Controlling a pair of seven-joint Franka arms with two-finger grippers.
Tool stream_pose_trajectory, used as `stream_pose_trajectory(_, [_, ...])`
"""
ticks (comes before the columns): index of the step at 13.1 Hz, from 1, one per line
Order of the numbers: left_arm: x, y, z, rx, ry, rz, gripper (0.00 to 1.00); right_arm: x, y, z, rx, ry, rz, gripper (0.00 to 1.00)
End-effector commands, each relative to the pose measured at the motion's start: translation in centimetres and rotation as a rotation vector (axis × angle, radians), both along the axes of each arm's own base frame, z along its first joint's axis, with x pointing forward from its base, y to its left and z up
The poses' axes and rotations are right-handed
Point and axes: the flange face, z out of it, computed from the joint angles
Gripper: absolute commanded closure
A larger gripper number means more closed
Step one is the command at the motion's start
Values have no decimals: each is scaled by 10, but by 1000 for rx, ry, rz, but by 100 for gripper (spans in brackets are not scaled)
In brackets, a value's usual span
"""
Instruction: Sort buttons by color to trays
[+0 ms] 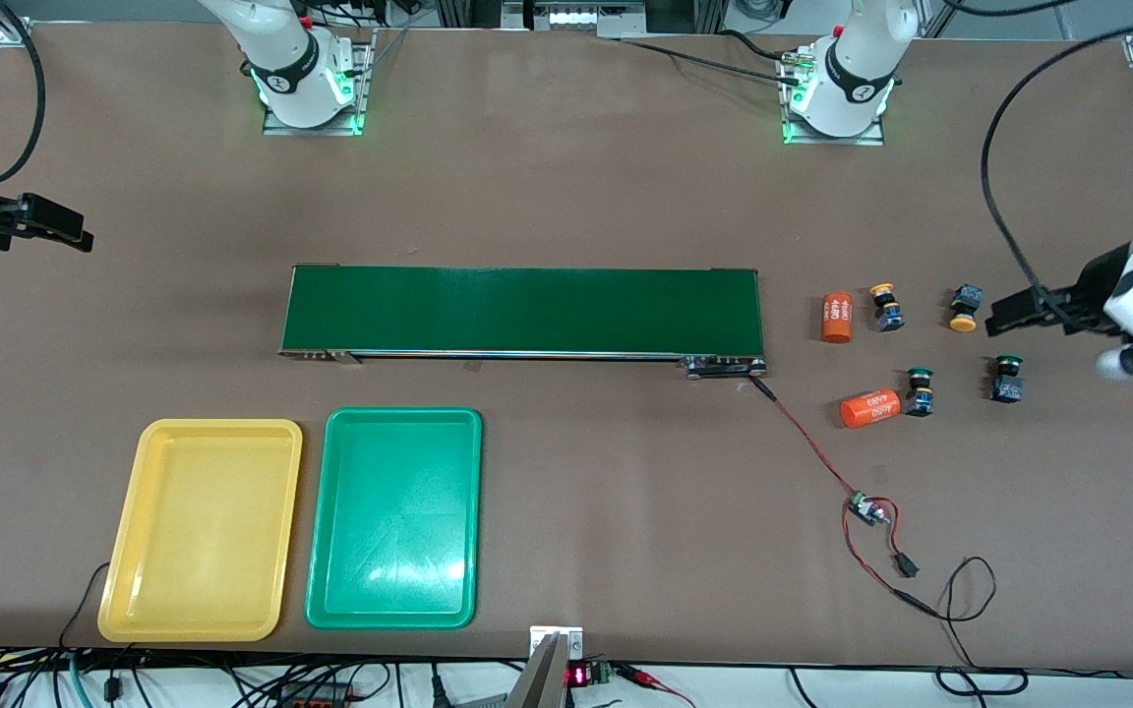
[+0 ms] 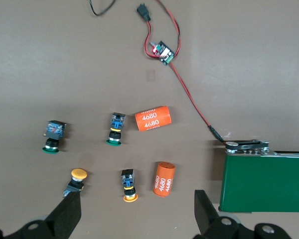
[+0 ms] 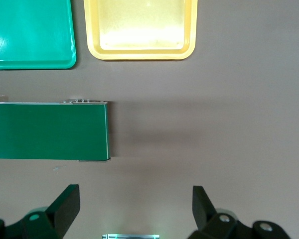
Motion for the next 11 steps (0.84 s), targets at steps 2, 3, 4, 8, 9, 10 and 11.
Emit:
stream_pose_trajectory(2, [21,3,-58,11,71,-30,0,-2,4,1,7,-5,-9,0])
stream_pose_trajectory(3, [23,0,-84,-3,109,-87,0,-2,4,1,7,-8,-7,0])
stream_pose_trajectory(4, [27,-3,-101,-18,114,-161,0,-2,5,1,5,-8,-6,0])
stream_pose_trajectory(8, [53,-3,-179,-62,50,-502,0,-1,4,1,5,-8,-6,0])
stream_pose_trajectory(9, [60,0,-200,-70,18,-575,0,-1,4,1,5,-10,-6,0])
stream_pose_trajectory(10, [63,0,-213,-74,6,-640,0,-1,4,1,7,-8,-6,0])
stream_pose_trajectory(11, [64,-5,-224,-81,12,-708,0,-1,4,1,7,-8,-6,0])
